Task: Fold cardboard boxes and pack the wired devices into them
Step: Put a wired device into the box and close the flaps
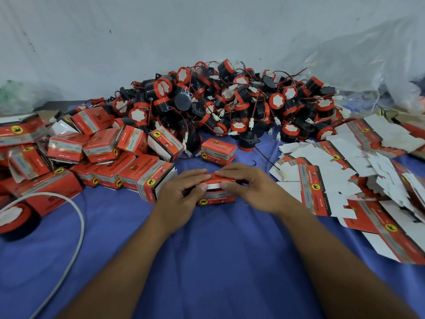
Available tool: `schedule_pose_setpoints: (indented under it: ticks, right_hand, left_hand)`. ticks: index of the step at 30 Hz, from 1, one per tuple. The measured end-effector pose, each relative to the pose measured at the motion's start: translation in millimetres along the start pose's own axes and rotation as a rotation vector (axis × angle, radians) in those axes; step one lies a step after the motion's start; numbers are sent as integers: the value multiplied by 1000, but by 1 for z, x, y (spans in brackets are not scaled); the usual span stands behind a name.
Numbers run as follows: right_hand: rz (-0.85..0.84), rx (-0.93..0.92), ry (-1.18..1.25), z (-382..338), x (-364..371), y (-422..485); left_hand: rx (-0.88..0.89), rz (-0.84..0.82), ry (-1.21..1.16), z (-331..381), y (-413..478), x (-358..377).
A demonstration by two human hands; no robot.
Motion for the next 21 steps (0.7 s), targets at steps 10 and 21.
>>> schedule_pose_setpoints:
  ticks: [10, 21]
  right_hand:
    - [-111, 19, -47, 3, 1, -3]
    - [-108, -50, -220, -1, 2, -3]
  left_hand:
    - [82, -139, 184, -2, -1, -2]
    - [204, -245, 380, 0, -4, -1]
Point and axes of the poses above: each hand's wrist, its own y-axis towards the middle knuckle, its own x-axis out of the palm, z = x × y, the point moved 1 cm from there along y, towards the middle knuckle, and after that the axes turned 9 degrees about x, right-handed, at the moved point
